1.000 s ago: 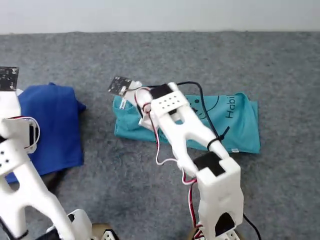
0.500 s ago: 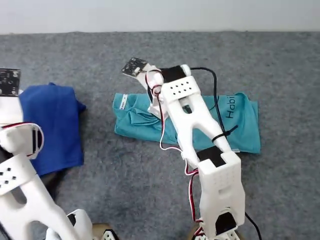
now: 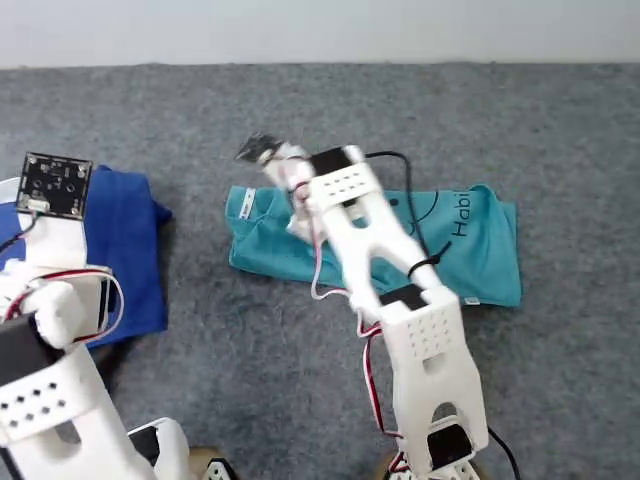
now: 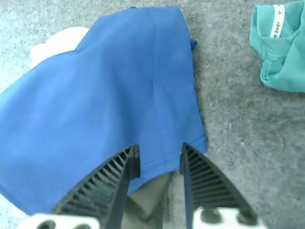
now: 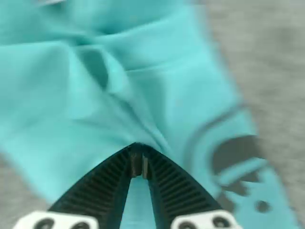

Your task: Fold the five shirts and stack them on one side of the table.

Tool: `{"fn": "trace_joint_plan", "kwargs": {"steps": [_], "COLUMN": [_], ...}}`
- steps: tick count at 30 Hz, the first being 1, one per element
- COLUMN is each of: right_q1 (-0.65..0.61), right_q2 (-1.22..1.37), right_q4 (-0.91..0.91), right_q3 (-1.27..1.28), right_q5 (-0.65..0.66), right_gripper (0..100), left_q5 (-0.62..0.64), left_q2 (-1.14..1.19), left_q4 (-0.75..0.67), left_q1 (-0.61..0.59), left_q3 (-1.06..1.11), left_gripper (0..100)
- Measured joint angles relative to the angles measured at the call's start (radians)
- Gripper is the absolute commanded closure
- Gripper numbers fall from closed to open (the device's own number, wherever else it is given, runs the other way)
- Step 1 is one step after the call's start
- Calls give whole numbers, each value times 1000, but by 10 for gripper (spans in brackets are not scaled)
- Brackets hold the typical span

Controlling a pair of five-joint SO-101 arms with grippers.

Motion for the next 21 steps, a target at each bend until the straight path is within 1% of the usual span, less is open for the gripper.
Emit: {"fn": "trace_joint_plan", "kwargs": {"steps": [3,6,10,15,21], "right_q1": [28,29,12,2,-8], "right_q2": [0,-2,-2,-48,-48], "right_q4": [-20,6,80,232,261], "right_q3": [0,0,0,0,0], "right_q5": [-11,-49,-68,-71,-83], "right_gripper": [987,987,987,987,987], "left_q5": [0,0,0,35,40], "left_q2": [-29,-44,-46,-46,-46], "left_q4": [21,25,25,29,29], "left_q1": [0,0,2,8,6], "left_q3": [0,0,0,0,0], "left_gripper": [855,855,855,855,855]}}
